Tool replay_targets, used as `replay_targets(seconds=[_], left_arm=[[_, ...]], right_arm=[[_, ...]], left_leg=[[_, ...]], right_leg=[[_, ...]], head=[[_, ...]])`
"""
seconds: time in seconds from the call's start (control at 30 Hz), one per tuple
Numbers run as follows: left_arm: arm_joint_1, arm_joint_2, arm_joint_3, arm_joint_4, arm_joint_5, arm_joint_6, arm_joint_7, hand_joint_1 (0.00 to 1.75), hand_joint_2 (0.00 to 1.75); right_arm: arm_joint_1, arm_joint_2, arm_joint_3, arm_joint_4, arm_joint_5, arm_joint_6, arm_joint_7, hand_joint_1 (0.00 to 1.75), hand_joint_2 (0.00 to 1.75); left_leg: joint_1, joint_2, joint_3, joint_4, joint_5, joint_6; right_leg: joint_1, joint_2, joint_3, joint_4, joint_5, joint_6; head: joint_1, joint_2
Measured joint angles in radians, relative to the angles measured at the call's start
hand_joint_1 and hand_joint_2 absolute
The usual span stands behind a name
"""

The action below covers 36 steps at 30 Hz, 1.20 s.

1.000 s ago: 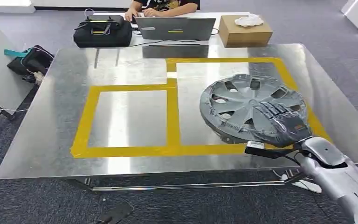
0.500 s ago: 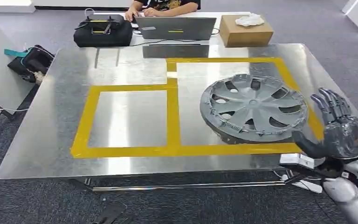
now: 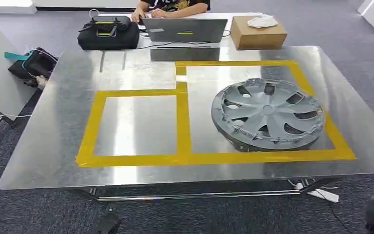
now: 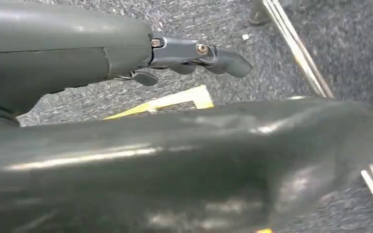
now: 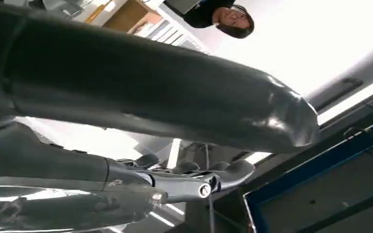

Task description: Take the parts from the cabinet and place them on the table.

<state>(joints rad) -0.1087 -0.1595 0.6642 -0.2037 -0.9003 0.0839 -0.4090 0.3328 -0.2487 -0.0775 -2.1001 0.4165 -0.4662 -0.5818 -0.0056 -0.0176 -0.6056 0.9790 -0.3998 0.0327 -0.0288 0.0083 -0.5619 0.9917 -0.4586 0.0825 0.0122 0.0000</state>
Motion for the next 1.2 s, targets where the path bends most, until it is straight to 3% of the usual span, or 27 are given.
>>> replay_targets(seconds=[0.03, 0.13, 0.17, 0.2, 0.23, 0.3, 0.33, 0.37, 0.47, 0.5, 0.53, 0.57, 0.63, 0.67, 0.7, 0.73, 0.8, 0.83, 0.87, 0.93, 1.0, 1.03, 1.07, 1.13, 1.17, 1.2], left_arm=[[-0.001, 0.0, 0.004, 0.0, 0.005, 0.0, -0.006, 0.0, 0.0], [-0.002, 0.001, 0.011, 0.0, 0.008, 0.0, -0.011, 0.0, 0.0], [-0.001, 0.002, 0.013, 0.0, 0.008, 0.0, -0.012, 0.0, 0.0], [0.0, 0.002, 0.014, 0.0, 0.008, 0.0, -0.013, 0.0, 0.0], [0.0, 0.002, 0.017, 0.0, 0.008, 0.002, -0.013, 0.0, 0.0], [0.001, 0.002, 0.02, 0.0, 0.007, 0.007, -0.013, 0.0, 0.0], [0.002, 0.004, 0.021, 0.0, 0.006, 0.01, -0.012, 0.0, 0.0], [0.004, 0.009, 0.022, 0.0, 0.006, 0.012, -0.011, 0.0, 0.0], [0.01, 0.014, 0.025, 0.0, 0.005, 0.016, -0.007, 0.0, 0.0], [0.016, 0.014, 0.026, 0.0, 0.005, 0.016, -0.006, 0.0, 0.0], [0.02, 0.016, 0.026, 0.0, 0.005, 0.016, -0.005, 0.0, 0.0], [0.023, 0.016, 0.026, 0.0, 0.005, 0.016, -0.004, 0.0, 0.0], [0.023, 0.016, 0.026, 0.0, 0.003, 0.016, -0.003, 0.0, 0.0], [0.023, 0.016, 0.026, 0.0, 0.003, 0.015, -0.003, 0.0, 0.0], [0.024, 0.016, 0.026, 0.0, 0.002, 0.014, -0.002, 0.0, 0.0], [0.025, 0.016, 0.026, 0.0, 0.002, 0.011, -0.002, 0.0, 0.0], [0.025, 0.016, 0.026, 0.0, -0.001, 0.009, -0.002, 0.0, 0.0], [0.023, 0.016, 0.026, 0.0, -0.001, 0.007, -0.002, 0.0, 0.0], [0.02, 0.015, 0.026, 0.0, -0.001, 0.004, -0.003, 0.0, 0.0], [0.02, 0.013, 0.026, 0.0, -0.002, 0.002, -0.005, 0.0, 0.0], [0.022, 0.014, 0.027, 0.0, -0.005, 0.0, -0.005, 0.0, 0.0], [0.02, 0.014, 0.026, 0.0, -0.011, -0.003, -0.006, 0.0, 0.0], [0.019, 0.014, 0.026, 0.0, -0.012, -0.003, -0.006, 0.0, 0.0], [0.019, 0.014, 0.026, 0.0, -0.014, -0.004, -0.006, 0.0, 0.0], [0.019, 0.015, 0.026, 0.0, -0.014, -0.005, -0.006, 0.0, 0.0], [0.019, 0.016, 0.026, 0.0, -0.014, -0.006, -0.006, 0.0, 0.0]], right_arm=[[0.007, 0.008, -0.01, -0.006, -0.004, 0.004, -0.005, 0.0, 0.0], [0.013, 0.027, -0.024, -0.009, -0.013, 0.016, -0.008, 0.0, 0.0], [0.015, 0.035, -0.026, -0.009, -0.014, 0.019, -0.011, 0.0, 0.0], [0.016, 0.04, -0.027, -0.009, -0.016, 0.023, -0.011, 0.0, 0.0], [0.016, 0.045, -0.027, -0.009, -0.018, 0.026, -0.011, 0.0, 0.0], [0.014, 0.052, -0.027, -0.009, -0.02, 0.034, -0.011, 0.0, 0.0], [0.012, 0.057, -0.026, -0.009, -0.02, 0.035, -0.011, 0.0, 0.0], [0.01, 0.063, -0.025, -0.006, -0.019, 0.036, -0.01, 0.0, 0.0], [0.012, 0.075, -0.024, -0.005, -0.02, 0.036, -0.006, 0.0, 0.0], [0.013, 0.077, -0.024, -0.005, -0.021, 0.037, -0.005, 0.0, 0.0], [0.012, 0.08, -0.024, -0.005, -0.021, 0.037, -0.004, 0.0, 0.0], [0.014, 0.082, -0.024, -0.005, -0.022, 0.037, -0.003, 0.0, 0.0], [0.02, 0.085, -0.024, -0.005, -0.023, 0.038, -0.002, 0.0, 0.0], [0.021, 0.087, -0.024, -0.005, -0.023, 0.039, 0.0, 0.0, 0.0], [0.022, 0.088, -0.024, -0.005, -0.023, 0.039, 0.002, 0.0, 0.0], [0.023, 0.089, -0.025, -0.005, -0.023, 0.04, 0.002, 0.0, 0.0], [0.025, 0.091, -0.025, -0.005, -0.022, 0.041, 0.004, 0.0, 0.0], [0.025, 0.091, -0.026, -0.005, -0.022, 0.041, 0.005, 0.0, 0.0], [0.026, 0.091, -0.026, -0.007, -0.023, 0.042, 0.007, 0.0, 0.0], [0.027, 0.091, -0.027, -0.007, -0.025, 0.043, 0.01, 0.0, 0.0], [0.03, 0.092, -0.027, -0.007, -0.026, 0.044, 0.011, 0.0, 0.0], [0.032, 0.093, -0.027, -0.007, -0.026, 0.045, 0.011, 0.0, 0.0], [0.034, 0.094, -0.027, -0.007, -0.024, 0.045, 0.012, 0.0, 0.0], [0.032, 0.096, -0.027, -0.007, -0.026, 0.045, 0.011, 0.0, 0.0], [0.033, 0.1, -0.027, -0.007, -0.032, 0.041, 0.007, 0.0, 0.0], [0.032, 0.103, -0.026, -0.007, -0.035, 0.038, 0.003, 0.0, 0.0]], left_leg=[[0.001, 0.002, 0.003, -0.002, 0.001, 0.002], [0.002, 0.003, 0.001, -0.002, 0.002, 0.005], [0.002, 0.004, 0.0, -0.001, 0.003, 0.004], [0.002, 0.004, -0.001, -0.001, 0.005, 0.002], [0.003, 0.004, -0.002, -0.001, 0.007, -0.001], [0.008, 0.002, -0.005, 0.0, 0.013, -0.01], [0.007, 0.0, -0.006, 0.005, 0.015, -0.017], [0.003, -0.003, -0.008, 0.004, 0.018, -0.023], [0.003, -0.004, -0.012, 0.008, 0.03, -0.041], [0.006, -0.004, -0.016, 0.009, 0.033, -0.047], [0.007, 0.001, -0.024, 0.023, 0.004, -0.052], [0.006, 0.003, -0.041, 0.071, -0.055, -0.056], [0.007, 0.004, -0.096, 0.237, -0.17, -0.062], [0.007, 0.004, -0.112, 0.303, -0.196, -0.063], [0.007, 0.004, -0.109, 0.326, -0.198, -0.062], [0.007, 0.004, -0.084, 0.309, -0.181, -0.061], [0.006, 0.005, 0.032, 0.141, -0.116, -0.053], [0.006, 0.005, 0.097, 0.049, -0.101, -0.048], [0.004, 0.005, 0.138, -0.015, -0.11, -0.045], [0.001, 0.003, 0.123, -0.012, -0.099, -0.038], [-0.001, 0.005, 0.113, -0.014, -0.085, -0.022], [0.004, 0.009, 0.107, -0.017, -0.075, -0.013], [0.004, 0.009, 0.096, -0.017, -0.067, -0.005], [0.003, 0.01, 0.073, -0.017, -0.047, 0.001], [0.001, 0.011, 0.057, -0.016, -0.036, 0.002], [-0.001, 0.011, 0.042, -0.015, -0.024, 0.001]], right_leg=[[0.001, -0.002, -0.01, 0.024, -0.026, -0.001], [0.003, -0.002, -0.098, 0.246, -0.151, 0.003], [0.003, -0.002, -0.12, 0.308, -0.171, 0.004], [0.003, -0.002, -0.116, 0.31, -0.16, 0.005], [0.002, -0.003, -0.088, 0.269, -0.13, 0.005], [-0.002, -0.003, 0.02, 0.085, -0.055, 0.008], [-0.005, -0.001, 0.068, 0.001, -0.057, 0.012], [0.003, 0.009, 0.075, 0.015, -0.044, 0.003], [0.005, 0.014, 0.051, 0.019, -0.049, -0.022], [0.001, 0.009, 0.039, 0.014, -0.04, -0.035], [0.001, 0.005, 0.034, 0.014, -0.034, -0.046], [0.001, 0.005, 0.029, 0.014, -0.025, -0.055], [0.003, 0.001, 0.007, 0.016, -0.004, -0.058], [0.004, -0.002, -0.005, 0.017, 0.004, -0.059], [0.005, -0.003, -0.015, 0.017, 0.011, -0.059], [0.006, -0.005, -0.024, 0.017, 0.017, -0.058], [0.007, -0.005, -0.038, 0.017, 0.03, -0.052], [0.007, -0.005, -0.04, 0.018, 0.035, -0.047], [0.013, -0.005, -0.047, 0.02, 0.04, -0.041], [0.011, -0.005, -0.046, 0.015, 0.056, -0.028], [0.009, -0.003, -0.048, 0.007, 0.071, -0.014], [0.006, -0.003, -0.054, 0.018, 0.049, -0.011], [0.007, -0.005, -0.075, 0.051, 0.0, -0.008], [0.008, -0.005, -0.119, 0.204, -0.112, -0.003], [0.008, -0.005, -0.137, 0.281, -0.147, -0.001], [0.008, -0.005, -0.139, 0.324, -0.151, -0.001]], head=[[0.002, 0.0], [0.004, 0.0], [0.005, 0.0], [0.004, 0.0], [0.005, 0.0], [0.005, 0.0], [0.005, 0.0], [0.004, 0.0], [0.001, 0.0], [0.002, 0.0], [0.0, 0.0], [0.0, 0.0], [-0.002, 0.0], [-0.003, 0.0], [-0.003, 0.0], [-0.002, 0.0], [-0.003, 0.0], [-0.003, 0.0], [-0.003, 0.0], [-0.004, 0.0], [-0.005, 0.0], [-0.003, 0.0], [0.0, 0.0], [0.0, 0.0], [0.0, 0.0], [0.0, 0.0]])
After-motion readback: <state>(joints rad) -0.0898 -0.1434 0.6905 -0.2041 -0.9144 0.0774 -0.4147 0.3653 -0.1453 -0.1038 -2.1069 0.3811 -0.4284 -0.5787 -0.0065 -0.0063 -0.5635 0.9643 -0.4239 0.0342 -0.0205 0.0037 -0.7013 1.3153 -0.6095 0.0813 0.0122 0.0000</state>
